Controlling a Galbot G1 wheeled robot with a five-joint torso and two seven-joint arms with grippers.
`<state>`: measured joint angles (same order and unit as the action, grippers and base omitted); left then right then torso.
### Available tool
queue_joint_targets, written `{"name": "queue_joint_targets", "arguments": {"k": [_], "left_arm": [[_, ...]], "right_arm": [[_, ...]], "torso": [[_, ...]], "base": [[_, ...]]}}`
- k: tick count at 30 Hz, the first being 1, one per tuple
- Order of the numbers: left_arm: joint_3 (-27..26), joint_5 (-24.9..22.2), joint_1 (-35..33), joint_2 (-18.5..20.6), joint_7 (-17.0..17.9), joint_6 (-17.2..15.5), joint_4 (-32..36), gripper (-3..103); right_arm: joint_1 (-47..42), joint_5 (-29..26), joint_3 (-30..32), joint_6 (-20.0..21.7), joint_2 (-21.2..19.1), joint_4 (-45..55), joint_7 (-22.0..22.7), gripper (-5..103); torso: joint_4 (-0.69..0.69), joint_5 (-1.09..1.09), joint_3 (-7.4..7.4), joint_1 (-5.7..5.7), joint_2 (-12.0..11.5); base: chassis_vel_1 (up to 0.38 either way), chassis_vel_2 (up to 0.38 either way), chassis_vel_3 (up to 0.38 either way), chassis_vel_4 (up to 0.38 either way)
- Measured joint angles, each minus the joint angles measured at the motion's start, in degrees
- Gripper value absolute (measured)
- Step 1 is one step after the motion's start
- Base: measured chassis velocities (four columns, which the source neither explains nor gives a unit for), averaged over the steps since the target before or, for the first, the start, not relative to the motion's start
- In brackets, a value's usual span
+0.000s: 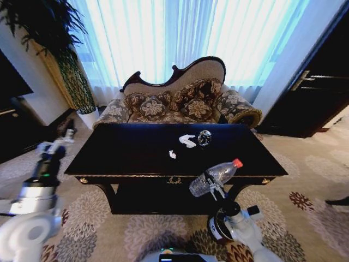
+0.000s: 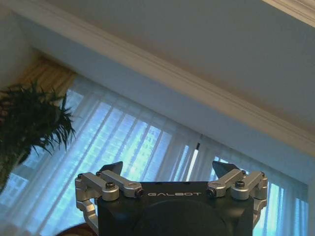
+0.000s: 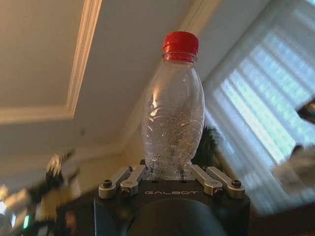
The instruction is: Move to the front of the table and place the trash on the table into the trash bin.
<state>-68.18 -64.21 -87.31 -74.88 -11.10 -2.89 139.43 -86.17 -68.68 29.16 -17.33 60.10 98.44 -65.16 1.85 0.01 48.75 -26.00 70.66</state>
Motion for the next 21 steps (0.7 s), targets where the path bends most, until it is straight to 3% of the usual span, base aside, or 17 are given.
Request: {"name": "queue_joint_targets", "arguments": {"k": [1, 3, 7, 10, 11, 14, 15, 19, 20, 21], "left_arm": [[-1.14, -0.56, -0.16, 0.15, -0.13, -0.02, 0.7, 100], [-1.83, -1.5, -0.05, 0.43, -0.13, -0.22, 1.72, 100], [-3.25, -3.29, 0.15, 0.79, 0.13, -0.87, 3.25, 100], [-4.58, -5.06, 0.19, 0.58, 0.69, -1.27, 3.89, 100], [-4.97, -5.49, 0.14, 0.33, 1.17, -1.37, 3.95, 100], [-6.07, -5.94, -1.28, -1.94, 6.12, -4.71, 4.0, 100], [-6.07, -5.94, -1.28, -1.94, 6.12, -4.71, 4.0, 100], [-7.9, -1.88, -1.79, -1.51, 11.43, -8.95, 3.98, 100], [-7.9, -1.88, -1.79, -1.51, 11.43, -8.95, 3.98, 100], [-8.97, -0.54, -1.62, -0.85, 12.5, -9.74, 3.97, 100]], "right_arm": [[0.82, 2.89, 0.17, -0.71, -1.78, -6.94, -4.15, 24], [2.13, 6.18, -0.37, -1.82, -2.71, -13.37, -5.58, 24], [4.04, 9.75, -1.88, -3.66, -3.13, -20.9, -5.35, 24], [5.62, 13.99, -2.89, -5.49, -2.83, -25.39, -2.51, 24], [6.22, 16.09, -3.19, -6.55, -2.65, -26.89, -0.44, 24], [8.52, 28.18, -3.74, -9.58, -1.3, -31.64, 12.31, 24], [8.52, 28.18, -3.74, -9.58, -1.3, -31.64, 12.31, 24], [9.68, 39.09, -3.71, -8.61, -0.3, -34.65, 25.39, 24], [9.68, 39.09, -3.71, -8.61, -0.3, -34.65, 25.39, 24], [10.09, 41.47, -3.7, -8.15, -0.14, -35.28, 29.13, 24]], "torso": [[0.01, 0.0, 0.0, 0.0, 0.0], [0.01, 0.0, 0.0, 0.0, 0.0], [0.02, 0.0, 0.0, 0.0, 0.0], [0.02, -0.02, 0.0, 0.0, 0.0], [0.02, -0.01, 0.0, 0.0, 0.0], [0.0, -0.01, 0.01, 0.0, 0.0], [0.0, -0.01, 0.01, 0.0, 0.0], [0.03, 0.01, 0.0, 0.0, 0.0], [0.03, 0.01, 0.0, 0.0, 0.0], [0.03, 0.02, 0.0, 0.0, 0.0]], "base": [[0.0, 0.0, 0.0, 0.0], [0.0, 0.0, 0.0, 0.0], [0.0, 0.0, 0.0, 0.0], [0.0, 0.0, 0.0, 0.0], [0.0, 0.0, 0.0, 0.0], [0.0, 0.0, 0.0, 0.0], [0.0, 0.0, 0.0, 0.0], [0.0, 0.0, 0.0, 0.0], [0.0, 0.0, 0.0, 0.0], [0.0, 0.0, 0.0, 0.0]]}}
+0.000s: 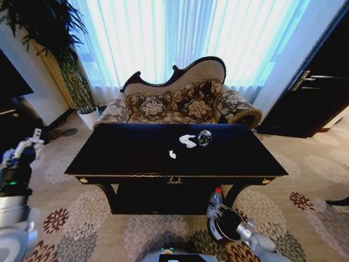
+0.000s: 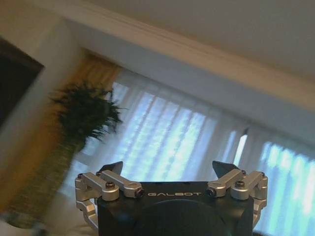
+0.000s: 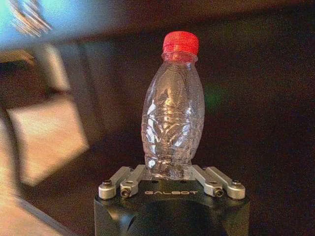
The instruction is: Move to the front of the table and place the trash on the table into the trash bin.
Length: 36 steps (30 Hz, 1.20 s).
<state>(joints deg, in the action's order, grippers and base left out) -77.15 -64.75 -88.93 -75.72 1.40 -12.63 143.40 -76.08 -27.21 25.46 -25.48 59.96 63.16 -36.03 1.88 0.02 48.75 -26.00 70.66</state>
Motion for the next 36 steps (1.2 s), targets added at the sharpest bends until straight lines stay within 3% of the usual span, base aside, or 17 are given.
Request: {"name": "queue_joint_targets", "arguments": {"k": [3, 4, 8, 11, 17, 25, 29, 31, 36], "left_arm": [[-4.35, -0.62, 0.47, 2.11, 2.15, -1.69, -0.04, 100], [-4.35, -0.62, 0.47, 2.11, 2.15, -1.69, -0.04, 100], [-9.46, -6.95, 0.83, 3.45, 2.44, -2.37, -0.06, 100], [-10.67, -8.49, 0.93, 3.84, 2.36, -2.41, -0.07, 100], [-10.82, -9.06, 0.91, 3.76, 2.04, -2.34, -0.1, 100], [-10.46, -9.96, 0.7, 3.49, 1.47, -2.08, -0.13, 100], [-10.95, -10.67, 0.63, 3.76, 1.36, -1.87, -0.15, 100], [-11.0, -10.83, 0.65, 3.79, 1.3, -1.81, -0.15, 100], [-10.94, -11.33, 0.76, 3.8, 1.08, -1.5, -0.16, 100]], "right_arm": [[1.39, 5.66, -0.77, 3.04, 0.49, -2.23, 13.74, 24], [1.39, 5.66, -0.77, 3.04, 0.49, -2.23, 13.74, 24], [3.08, 11.77, -1.22, 6.76, 1.62, -5.57, 23.68, 24], [3.82, 11.53, -1.67, 8.44, 2.23, -7.58, 26.58, 24], [3.95, 0.18, -3.67, 11.11, 3.37, -9.63, 27.06, 24], [5.03, 0.03, -3.77, 11.04, 4.41, -11.68, 27.34, 21], [5.2, -1.0, -3.87, 11.14, 4.03, -11.07, 26.82, 39], [5.41, -0.94, -3.85, 11.06, 3.86, -11.15, 26.7, 39], [6.65, -0.03, -3.71, 10.33, 2.89, -12.37, 26.48, 61]], "torso": [[-0.02, 0.0, 0.0, -0.01, 0.0], [-0.02, 0.0, 0.0, -0.01, 0.0], [-0.02, -0.01, 0.0, 0.0, 0.0], [-0.02, -0.01, 0.0, 0.0, 0.0], [-0.01, -0.02, 0.0, 0.0, -0.01], [-0.02, 0.0, 0.0, -0.01, -0.01], [-0.01, -0.01, 0.0, 0.0, 0.0], [-0.02, -0.01, 0.0, 0.0, 0.0], [-0.02, -0.01, 0.01, 0.0, -0.01]], "base": [[0.0, 0.0, 0.0, 0.0], [0.0, 0.0, 0.0, 0.0], [0.0, 0.0, 0.0, 0.0], [0.0, 0.0, 0.0, 0.0], [0.0, 0.0, 0.0, 0.0], [0.0, 0.0, 0.0, 0.0], [0.0, 0.0, 0.0, 0.0], [0.0, 0.0, 0.0, 0.0], [0.0, 0.0, 0.0, 0.0]]}}
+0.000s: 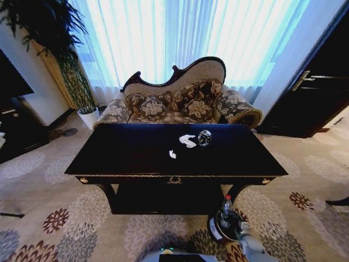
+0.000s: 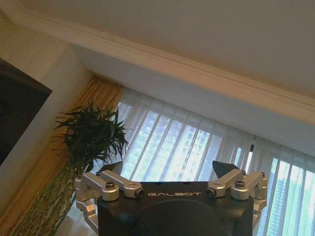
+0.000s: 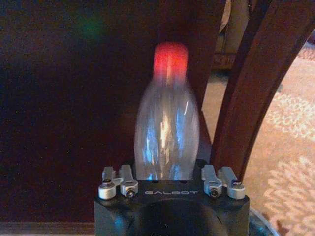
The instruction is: Move to the front of the table and place the trash on the table into the trash bin.
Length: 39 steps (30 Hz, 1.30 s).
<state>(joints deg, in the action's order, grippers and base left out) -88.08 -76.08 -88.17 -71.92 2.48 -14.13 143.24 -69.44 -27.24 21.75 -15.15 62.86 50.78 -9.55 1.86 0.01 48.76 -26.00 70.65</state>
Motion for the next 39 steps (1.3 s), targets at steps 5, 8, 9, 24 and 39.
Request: {"name": "queue_joint_targets", "arguments": {"k": [5, 8, 9, 24, 39], "left_arm": [[0.62, -0.1, 0.33, 0.23, -0.08, 0.11, 0.0, 100], [1.58, 0.0, 0.61, 0.27, -0.16, 0.12, 0.0, 100], [1.93, 0.11, 0.71, 0.29, -0.19, 0.12, 0.0, 100], [4.33, 3.31, 0.79, 0.71, 8.61, -3.97, -0.01, 100], [5.85, 4.97, 0.66, 0.68, 10.76, -5.28, 0.0, 100]], "right_arm": [[1.31, 0.66, 0.12, -0.58, -0.83, -1.44, -0.19, 78], [1.5, 0.99, 0.15, -0.88, -1.04, -1.58, -0.5, 93], [1.29, 1.17, 0.17, -1.0, -1.04, -1.26, -0.74, 93], [-13.2, -1.26, -0.56, -1.31, -1.0, 20.55, -5.72, 100], [-28.08, -0.81, 3.48, -10.13, -5.76, 44.16, -8.4, 100]], "torso": [[0.0, 0.0, 0.0, 0.0, 0.0], [0.0, 0.0, 0.0, 0.0, 0.0], [0.0, 0.0, 0.0, 0.0, 0.0], [-0.01, 0.01, -0.01, 0.0, 0.0], [0.0, 0.01, -0.01, 0.0, 0.0]], "base": [[0.0, 0.0, 0.0, 0.0], [0.0, 0.0, 0.0, 0.0], [0.0, 0.0, 0.0, 0.0], [0.0, 0.0, 0.0, 0.0], [0.0, 0.0, 0.0, 0.0]]}}
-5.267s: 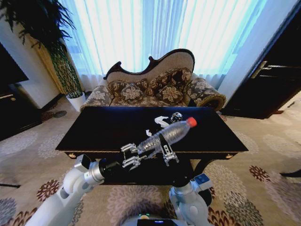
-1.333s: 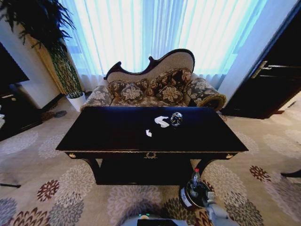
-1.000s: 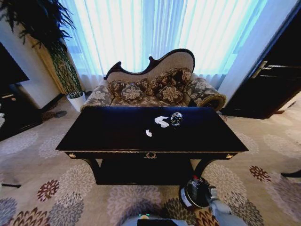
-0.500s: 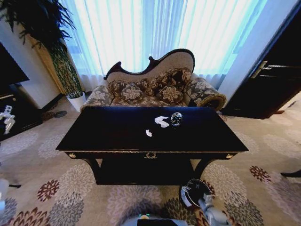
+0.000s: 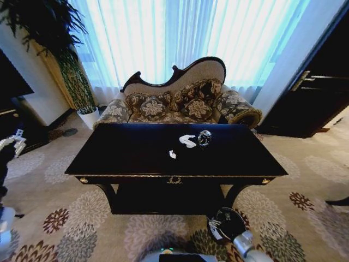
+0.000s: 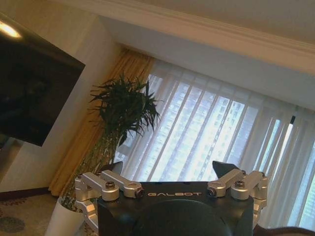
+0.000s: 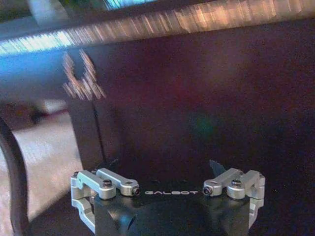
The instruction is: Move to the front of the table and place the trash on the table into the trash bin.
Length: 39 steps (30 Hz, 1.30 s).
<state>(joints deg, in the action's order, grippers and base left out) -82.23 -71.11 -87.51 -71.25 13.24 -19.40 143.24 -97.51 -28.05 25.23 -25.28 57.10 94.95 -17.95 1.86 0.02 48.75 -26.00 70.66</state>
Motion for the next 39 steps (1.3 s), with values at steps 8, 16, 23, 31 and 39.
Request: {"name": "queue_joint_targets", "arguments": {"k": [8, 16, 23, 31, 39], "left_arm": [[1.68, 1.48, -0.21, -1.47, -0.29, -0.08, 0.0, 100], [1.43, 2.11, -0.25, -1.22, 0.34, -0.44, 0.0, 100], [1.29, 1.9, 0.03, -1.21, 0.32, -0.5, 0.0, 100], [0.36, 1.7, -0.52, -0.38, 0.41, -0.35, 0.0, 100], [-2.62, 0.09, -1.45, 2.57, 0.28, -0.11, 0.0, 100]], "right_arm": [[-1.63, -0.34, 3.42, -3.97, -1.23, 9.9, -5.74, 100], [-3.29, -3.86, 6.36, -3.47, -1.42, 16.74, -8.83, 100], [-2.62, -8.34, 7.89, 0.95, -1.67, 25.29, -6.55, 100], [1.89, -9.85, 12.89, 9.2, -0.85, 33.15, 5.39, 100], [12.02, -20.12, 11.67, 22.72, -2.61, 33.99, 19.94, 100]], "torso": [[-0.01, 0.0, 0.0, 0.0, 0.0], [-0.01, 0.0, 0.0, 0.0, 0.0], [0.0, -0.01, 0.0, 0.0, 0.0], [0.01, 0.0, 0.01, 0.0, 0.0], [-0.01, -0.01, 0.01, 0.0, 0.0]], "base": [[0.0, 0.0, 0.0, 0.0], [0.0, 0.0, 0.0, 0.0], [0.0, 0.0, 0.0, 0.0], [0.0, 0.0, 0.0, 0.0], [0.0, 0.0, 0.0, 0.0]]}}
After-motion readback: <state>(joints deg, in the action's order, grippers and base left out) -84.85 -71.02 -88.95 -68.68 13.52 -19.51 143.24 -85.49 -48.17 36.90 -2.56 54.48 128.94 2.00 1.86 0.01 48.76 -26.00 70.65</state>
